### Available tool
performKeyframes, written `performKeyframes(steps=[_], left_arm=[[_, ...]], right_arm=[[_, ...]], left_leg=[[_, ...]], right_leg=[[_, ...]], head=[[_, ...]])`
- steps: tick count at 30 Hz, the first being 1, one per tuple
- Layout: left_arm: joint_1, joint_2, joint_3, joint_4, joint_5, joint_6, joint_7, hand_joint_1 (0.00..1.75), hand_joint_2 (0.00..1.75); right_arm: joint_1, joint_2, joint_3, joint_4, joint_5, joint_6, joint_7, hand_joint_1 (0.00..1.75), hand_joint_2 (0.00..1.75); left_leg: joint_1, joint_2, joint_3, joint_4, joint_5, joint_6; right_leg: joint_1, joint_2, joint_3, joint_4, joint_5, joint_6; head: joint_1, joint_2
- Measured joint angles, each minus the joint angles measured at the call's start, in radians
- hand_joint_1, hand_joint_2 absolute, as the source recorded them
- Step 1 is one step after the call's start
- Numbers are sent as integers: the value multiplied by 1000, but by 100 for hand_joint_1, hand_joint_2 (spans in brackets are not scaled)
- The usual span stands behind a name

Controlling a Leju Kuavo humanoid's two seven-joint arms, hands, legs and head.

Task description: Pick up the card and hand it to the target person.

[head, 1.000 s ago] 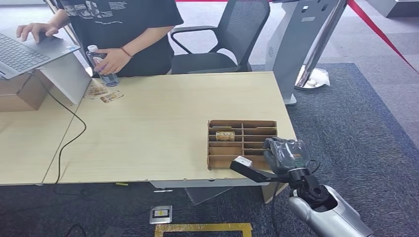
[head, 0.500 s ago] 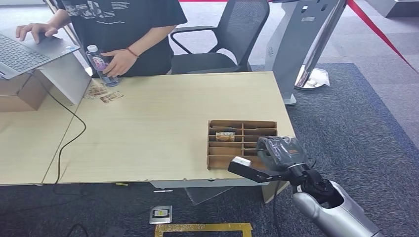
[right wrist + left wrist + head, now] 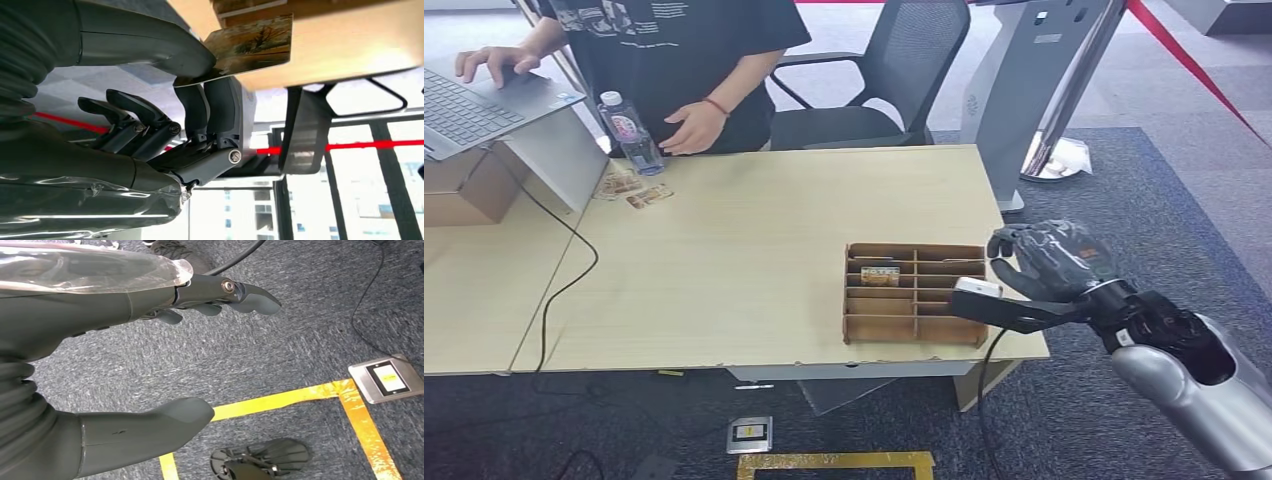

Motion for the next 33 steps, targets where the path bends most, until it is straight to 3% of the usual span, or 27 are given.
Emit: performKeyframes(steps=[4, 8, 14, 22, 29, 30, 32, 33], left_arm=[[-2, 0, 0, 0, 0, 0, 0, 0, 175], [-4, 0, -1, 0, 0, 1, 0, 0, 175], [-13, -4, -3, 0, -6, 4, 2, 0, 175], [-35, -14, -20, 0, -34, 5, 17, 0, 175], [-51, -16, -35, 0, -50, -2, 28, 0, 175], [-52, -16, -35, 0, -52, -2, 30, 0, 175], [-54, -16, -38, 0, -53, -3, 34, 0, 175], [-55, -16, -39, 0, -54, -3, 35, 0, 175]], right_arm=[[-14, -47, -35, -56, -41, -33, 7, 175, 175], [-23, -60, -63, -79, -48, -117, -8, 175, 175], [-69, -53, -64, -51, 114, -227, 16, 175, 175], [-203, 43, -2, 159, 327, -348, 65, 175, 175], [-315, 142, 60, 409, 390, -385, 71, 174, 175], [-329, 154, 68, 444, 394, -384, 72, 159, 175], [-357, 179, 81, 518, 397, -380, 75, 72, 175], [-365, 185, 85, 537, 398, -378, 76, 39, 175]], left_leg=[[0, 0, 0, 0, 0, 0], [0, 0, 0, 0, 0, 0], [0, 0, -1, -1, 0, 0], [0, -1, -1, -1, 0, 0], [0, -2, -2, -1, 1, 0], [0, -2, -2, -1, 1, 0], [0, -2, -2, -1, 1, 0], [0, -2, -2, -1, 1, 0]], right_leg=[[0, 0, 0, 0, 0, 0], [0, 0, 0, 0, 0, 0], [1, -1, 1, 0, 0, 0], [1, -1, 1, 1, 0, 0], [1, -2, 1, 2, 0, 0], [1, -2, 0, 2, 0, 0], [1, -2, 0, 2, 0, 0], [1, -2, 0, 2, 0, 0]], head=[[0, 0], [0, 0], [0, 0], [0, 0], [0, 0], [0, 0], [0, 0], [0, 0]])
